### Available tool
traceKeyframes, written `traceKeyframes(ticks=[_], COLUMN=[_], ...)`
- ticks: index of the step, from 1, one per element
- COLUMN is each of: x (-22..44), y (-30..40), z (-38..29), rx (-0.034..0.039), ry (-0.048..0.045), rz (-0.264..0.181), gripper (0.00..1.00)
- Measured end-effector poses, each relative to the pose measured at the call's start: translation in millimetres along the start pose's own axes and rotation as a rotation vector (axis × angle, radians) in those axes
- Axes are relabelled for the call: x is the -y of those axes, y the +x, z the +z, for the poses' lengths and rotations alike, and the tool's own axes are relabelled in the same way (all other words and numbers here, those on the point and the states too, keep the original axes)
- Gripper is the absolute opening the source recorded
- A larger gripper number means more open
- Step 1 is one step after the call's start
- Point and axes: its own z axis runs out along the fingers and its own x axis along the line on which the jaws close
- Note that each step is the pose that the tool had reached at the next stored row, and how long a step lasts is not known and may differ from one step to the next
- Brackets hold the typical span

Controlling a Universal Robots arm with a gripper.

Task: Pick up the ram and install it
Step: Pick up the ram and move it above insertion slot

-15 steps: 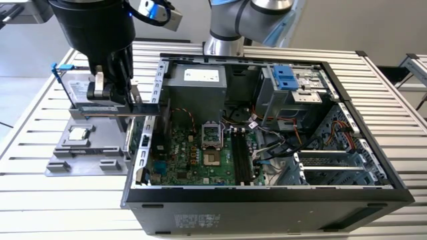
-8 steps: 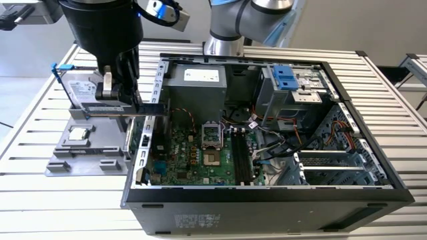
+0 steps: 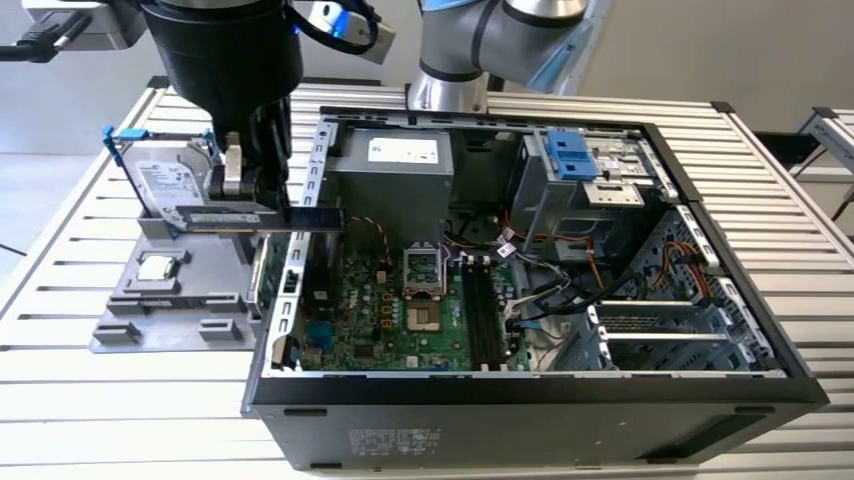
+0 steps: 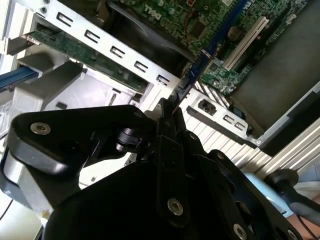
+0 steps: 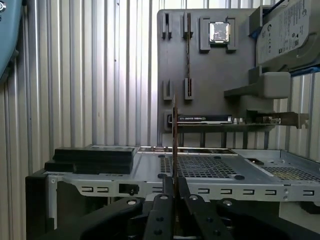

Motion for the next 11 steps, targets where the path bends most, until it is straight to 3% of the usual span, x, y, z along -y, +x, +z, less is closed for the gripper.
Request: traceKeyframes(ticks=[11], x=[17.7], y=[0.0], z=[0.2], rx=[0.0001], ry=[0.0001], rz=[0.0], gripper=[0.0])
